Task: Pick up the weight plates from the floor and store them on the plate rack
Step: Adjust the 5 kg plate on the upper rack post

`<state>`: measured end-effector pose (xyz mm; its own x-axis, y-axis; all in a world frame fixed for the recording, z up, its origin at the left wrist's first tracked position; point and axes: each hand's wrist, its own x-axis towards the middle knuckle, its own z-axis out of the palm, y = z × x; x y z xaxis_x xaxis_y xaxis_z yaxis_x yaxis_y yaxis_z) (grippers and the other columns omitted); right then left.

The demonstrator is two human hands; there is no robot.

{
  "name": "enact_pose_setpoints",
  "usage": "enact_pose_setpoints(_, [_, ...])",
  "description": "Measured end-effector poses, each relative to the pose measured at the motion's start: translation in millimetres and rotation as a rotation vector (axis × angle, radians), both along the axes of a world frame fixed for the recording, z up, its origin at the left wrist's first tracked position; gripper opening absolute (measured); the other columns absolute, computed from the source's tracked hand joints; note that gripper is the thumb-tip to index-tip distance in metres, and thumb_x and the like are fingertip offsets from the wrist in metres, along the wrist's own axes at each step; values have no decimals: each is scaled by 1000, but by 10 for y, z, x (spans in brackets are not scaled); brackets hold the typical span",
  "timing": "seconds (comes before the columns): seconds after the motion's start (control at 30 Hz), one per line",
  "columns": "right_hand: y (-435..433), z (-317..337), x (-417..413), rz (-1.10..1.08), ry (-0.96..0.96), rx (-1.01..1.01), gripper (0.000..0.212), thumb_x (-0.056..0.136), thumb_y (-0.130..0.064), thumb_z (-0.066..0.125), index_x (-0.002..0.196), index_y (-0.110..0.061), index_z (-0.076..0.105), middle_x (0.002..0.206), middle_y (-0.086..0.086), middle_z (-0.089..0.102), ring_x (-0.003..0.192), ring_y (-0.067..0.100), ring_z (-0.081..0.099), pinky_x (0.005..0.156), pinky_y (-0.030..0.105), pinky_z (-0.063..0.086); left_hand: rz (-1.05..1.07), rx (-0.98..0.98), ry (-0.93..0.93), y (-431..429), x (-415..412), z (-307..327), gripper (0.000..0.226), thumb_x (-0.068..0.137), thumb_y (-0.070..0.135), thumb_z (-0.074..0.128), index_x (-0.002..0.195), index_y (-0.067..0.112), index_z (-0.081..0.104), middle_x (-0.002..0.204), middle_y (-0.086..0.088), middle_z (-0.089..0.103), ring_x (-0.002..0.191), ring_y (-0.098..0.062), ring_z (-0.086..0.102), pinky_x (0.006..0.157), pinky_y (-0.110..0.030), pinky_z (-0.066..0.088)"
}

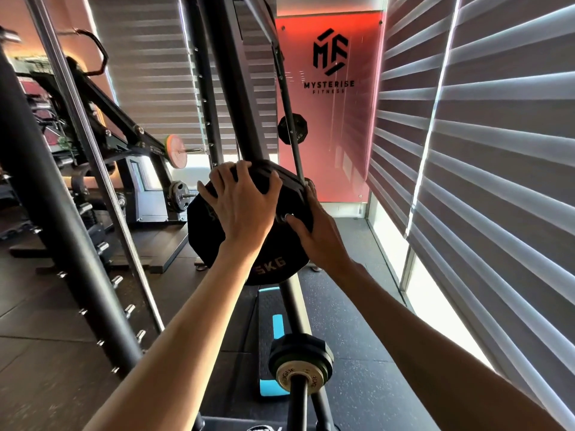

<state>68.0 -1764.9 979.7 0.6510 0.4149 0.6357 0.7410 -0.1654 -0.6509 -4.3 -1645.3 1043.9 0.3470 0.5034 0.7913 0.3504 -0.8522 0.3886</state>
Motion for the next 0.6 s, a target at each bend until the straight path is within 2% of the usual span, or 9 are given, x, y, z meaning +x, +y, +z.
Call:
enact_pose_setpoints(0.1, [-7, 123, 57, 10, -73, -50, 78, 95, -51, 51, 157, -17, 18, 162, 4, 26, 146, 22, 32, 116, 47, 35, 25, -74, -17, 24, -1, 12, 59, 88, 63, 38, 119, 16, 57, 129, -11, 54, 129, -32, 42, 113, -60, 22])
enact_pose_setpoints(0.23, [46, 135, 111, -1, -63, -81, 83, 91, -66, 45, 157, -25, 15, 161, 4, 28, 145, 24, 34, 113, 49, 38, 40, -105, 16, 45, -10, 14, 59, 92, 63, 34, 120, 15, 55, 130, -13, 52, 129, -34, 40, 111, -63, 22])
enact_pose_setpoints(0.3, [79, 55, 67, -4, -16, -35, 83, 90, -68, 41, 157, -29, 11, 163, 5, 21, 149, 24, 26, 116, 50, 34, 33, -64, 41, 33, -13, 11, 60, 92, 64, 31, 121, 18, 55, 128, -12, 52, 128, -33, 40, 110, -63, 24])
enact_pose_setpoints(0.4, [128, -67, -11, -14, 15, 53, 84, 93, -61, 37, 159, -18, 7, 166, 6, 7, 153, 20, 6, 121, 49, 23, 27, 9, 86, 19, -19, 8, 63, 93, 67, 28, 128, 20, 53, 129, -12, 53, 129, -32, 41, 108, -64, 25])
enact_pose_setpoints(0.47, [144, -120, -30, -24, 35, 87, 86, 94, -59, 37, 158, -12, 3, 166, 7, 2, 153, 19, 1, 122, 48, 20, 6, 42, 102, 13, -30, 6, 65, 94, 67, 26, 133, 20, 50, 131, -13, 53, 130, -32, 42, 109, -65, 23])
enact_pose_setpoints(0.6, [162, -264, -75, -59, 94, 142, 84, 96, -54, 40, 158, -14, 1, 166, 6, 6, 152, 22, 13, 121, 45, 26, -17, 138, 145, -33, -49, 5, 66, 95, 67, 25, 134, 20, 50, 134, -11, 53, 132, -31, 42, 109, -65, 22])
